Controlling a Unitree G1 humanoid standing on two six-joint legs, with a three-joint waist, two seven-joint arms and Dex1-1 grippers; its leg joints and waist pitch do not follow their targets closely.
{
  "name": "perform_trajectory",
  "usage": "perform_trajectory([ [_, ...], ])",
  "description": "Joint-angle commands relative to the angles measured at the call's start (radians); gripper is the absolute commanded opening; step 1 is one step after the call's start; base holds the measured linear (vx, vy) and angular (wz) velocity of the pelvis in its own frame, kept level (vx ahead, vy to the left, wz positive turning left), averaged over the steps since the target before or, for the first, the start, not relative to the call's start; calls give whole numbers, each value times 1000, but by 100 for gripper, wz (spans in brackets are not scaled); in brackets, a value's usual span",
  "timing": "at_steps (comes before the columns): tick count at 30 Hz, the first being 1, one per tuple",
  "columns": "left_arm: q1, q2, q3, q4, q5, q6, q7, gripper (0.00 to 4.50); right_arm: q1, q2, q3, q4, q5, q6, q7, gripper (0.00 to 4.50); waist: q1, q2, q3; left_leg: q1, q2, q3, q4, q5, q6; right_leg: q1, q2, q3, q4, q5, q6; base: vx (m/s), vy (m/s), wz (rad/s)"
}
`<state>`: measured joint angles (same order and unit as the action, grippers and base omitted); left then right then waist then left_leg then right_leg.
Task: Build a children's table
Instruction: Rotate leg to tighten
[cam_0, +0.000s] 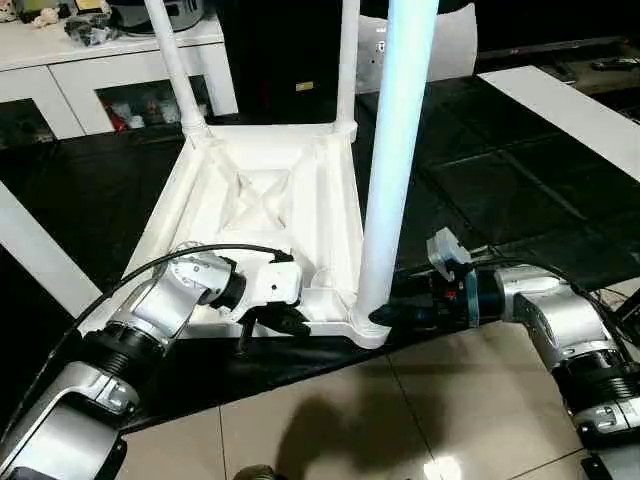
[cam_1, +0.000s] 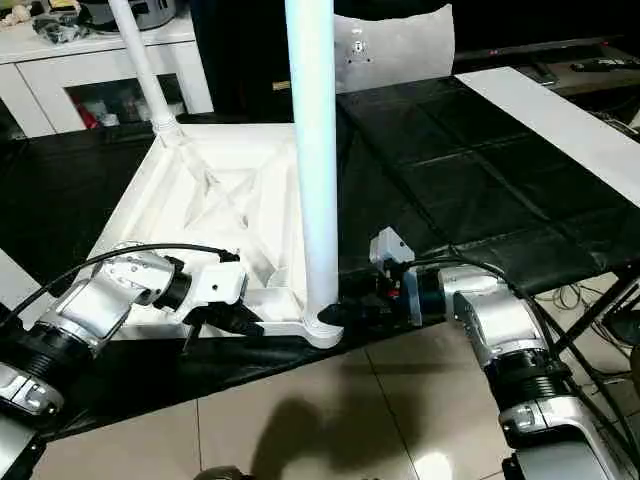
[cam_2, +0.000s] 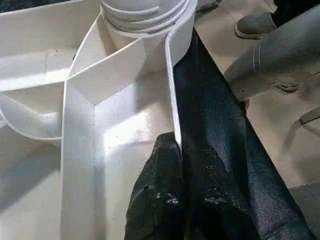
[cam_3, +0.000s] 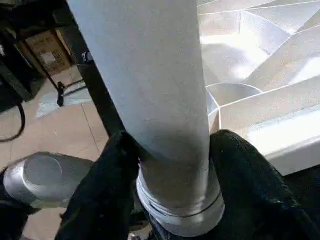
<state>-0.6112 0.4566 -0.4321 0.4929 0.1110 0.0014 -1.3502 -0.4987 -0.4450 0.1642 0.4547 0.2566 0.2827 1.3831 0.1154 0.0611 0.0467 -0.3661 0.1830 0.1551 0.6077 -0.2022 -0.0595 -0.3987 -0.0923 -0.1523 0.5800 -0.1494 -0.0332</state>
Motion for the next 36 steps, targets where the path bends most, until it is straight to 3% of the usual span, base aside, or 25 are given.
perform_trajectory([
  [1,20,-20,-73,-21,15,-21,-57,0,-20,17,-3,-39,30,5,3,280,-2,-11,-78,5,56,-8,-65,-131,87,61,-75,64,-65,-306,-149,0,0,0],
  [5,22,-19,-74,-21,16,-20,-56,0,-19,17,4,-38,18,-12,3,293,5,-10,-79,9,59,-8,-65,-124,84,57,-74,67,-62,-286,-159,0,0,0],
  [13,24,-18,-73,-17,19,-20,-55,0,-12,6,5,-50,34,23,30,222,14,-11,-79,7,57,-7,-64,-113,85,60,-75,67,-61,-288,-151,0,0,0],
  [18,25,-16,-72,-17,18,-15,-58,0,-8,8,4,-58,39,32,23,213,16,-9,-79,6,57,-7,-64,-117,82,59,-75,67,-63,-293,-147,0,0,0],
  [22,48,-31,-38,-68,-31,105,-47,0,-7,60,-17,-70,17,77,-127,211,12,-8,-78,5,58,-8,-67,-123,72,60,-76,66,-63,-303,-148,0,0,0],
  [23,55,-46,-15,-97,-47,188,-14,0,-13,105,-28,-70,-18,89,-257,211,5,-8,-74,2,55,-6,-69,-135,63,60,-76,65,-64,-327,-142,0,0,0],
  [26,56,-86,33,-129,-75,307,64,0,-37,179,-64,-48,-51,128,-456,209,-29,-8,-64,9,41,-8,-72,-210,21,59,-75,54,-90,-496,-84,0,0,0],
  [27,56,-86,33,-129,-75,307,64,0,-37,179,-64,-48,-51,128,-456,209,-45,-9,-58,6,36,-10,-70,-239,15,60,-73,45,-100,-554,-59,0,0,0],
  [28,54,-107,53,-134,-86,340,99,0,-45,202,-76,-40,-61,140,-515,209,-49,-8,-59,8,33,-10,-68,-251,14,60,-72,41,-106,-577,-44,0,0,0],
  [29,53,-116,63,-135,-91,354,115,0,-49,212,-80,-37,-65,146,-541,209,-57,-8,-58,11,33,-10,-69,-260,12,59,-71,40,-109,-584,-36,0,0,0],
  [30,41,-186,117,-128,-106,428,234,0,-76,289,-128,-13,-76,168,-723,209,-81,1,-56,13,33,-14,-68,-292,10,59,-68,31,-115,-588,-27,0,0,0],
  [31,41,-186,117,-128,-106,428,234,0,-76,289,-128,-13,-76,168,-723,209,-94,0,-53,11,35,-16,-69,-310,3,57,-65,26,-118,-591,-26,0,0,0],
  [33,24,-254,152,-92,-84,460,375,0,-101,364,-168,23,-77,167,-870,209,-122,3,-54,16,31,-22,-63,-362,-1,56,-64,9,-128,-611,-10,0,0,0],
  [35,14,-296,177,-85,-70,493,445,0,-108,395,-179,33,-78,160,-916,209,-152,12,-56,21,37,-29,-65,-405,19,65,-67,-5,-138,-571,-5,0,0,0],
  [36,13,-300,180,-85,-70,498,452,0,-108,397,-179,33,-79,158,-919,264,-156,15,-57,15,40,-32,-68,-410,23,71,-67,-4,-134,-551,-6,0,0,0],
])
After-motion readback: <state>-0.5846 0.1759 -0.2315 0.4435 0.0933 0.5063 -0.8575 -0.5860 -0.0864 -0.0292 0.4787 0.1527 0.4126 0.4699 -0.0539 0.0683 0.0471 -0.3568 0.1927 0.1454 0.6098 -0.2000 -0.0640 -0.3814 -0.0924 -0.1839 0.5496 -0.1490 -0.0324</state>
